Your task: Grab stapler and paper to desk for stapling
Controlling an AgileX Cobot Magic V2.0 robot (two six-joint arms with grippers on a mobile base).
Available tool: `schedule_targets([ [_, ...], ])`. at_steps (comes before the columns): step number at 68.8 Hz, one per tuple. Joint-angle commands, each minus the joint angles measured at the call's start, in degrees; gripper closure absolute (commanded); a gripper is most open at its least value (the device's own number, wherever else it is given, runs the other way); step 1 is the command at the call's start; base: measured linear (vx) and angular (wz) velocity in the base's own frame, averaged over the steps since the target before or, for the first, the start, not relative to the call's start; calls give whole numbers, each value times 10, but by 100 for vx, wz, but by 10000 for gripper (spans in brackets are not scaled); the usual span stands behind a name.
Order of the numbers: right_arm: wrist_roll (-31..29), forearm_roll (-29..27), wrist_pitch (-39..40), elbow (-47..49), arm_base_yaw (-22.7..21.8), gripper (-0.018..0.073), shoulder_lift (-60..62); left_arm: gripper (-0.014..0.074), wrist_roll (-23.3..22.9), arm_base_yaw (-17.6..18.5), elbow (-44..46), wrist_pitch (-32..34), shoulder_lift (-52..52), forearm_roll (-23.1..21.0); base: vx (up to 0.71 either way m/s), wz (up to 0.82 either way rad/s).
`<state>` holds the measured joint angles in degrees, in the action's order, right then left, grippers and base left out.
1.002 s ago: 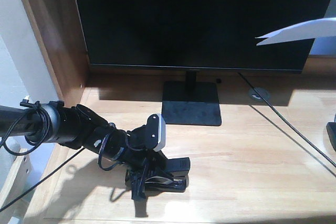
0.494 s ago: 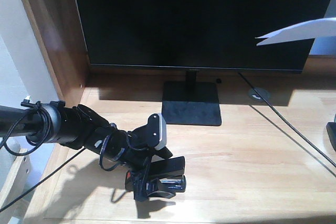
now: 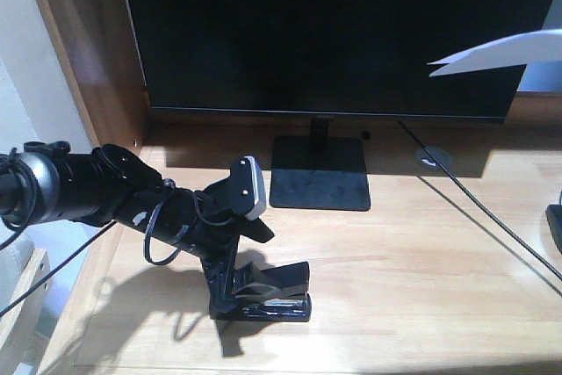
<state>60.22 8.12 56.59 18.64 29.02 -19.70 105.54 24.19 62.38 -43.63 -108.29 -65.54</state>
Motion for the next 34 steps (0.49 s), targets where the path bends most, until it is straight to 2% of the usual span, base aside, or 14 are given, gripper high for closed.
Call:
schedule_targets([
  [1, -4, 2, 17, 17, 1, 569, -7, 146, -38, 0, 13, -16, 43, -15, 0, 0],
  [14, -4, 2, 17, 17, 1, 569, -7, 310, -40, 0, 13, -37, 55, -17, 0, 0],
  [34, -4, 2, 17, 17, 1, 569, -7, 605, -37, 4, 13, -47, 55, -52, 0, 0],
])
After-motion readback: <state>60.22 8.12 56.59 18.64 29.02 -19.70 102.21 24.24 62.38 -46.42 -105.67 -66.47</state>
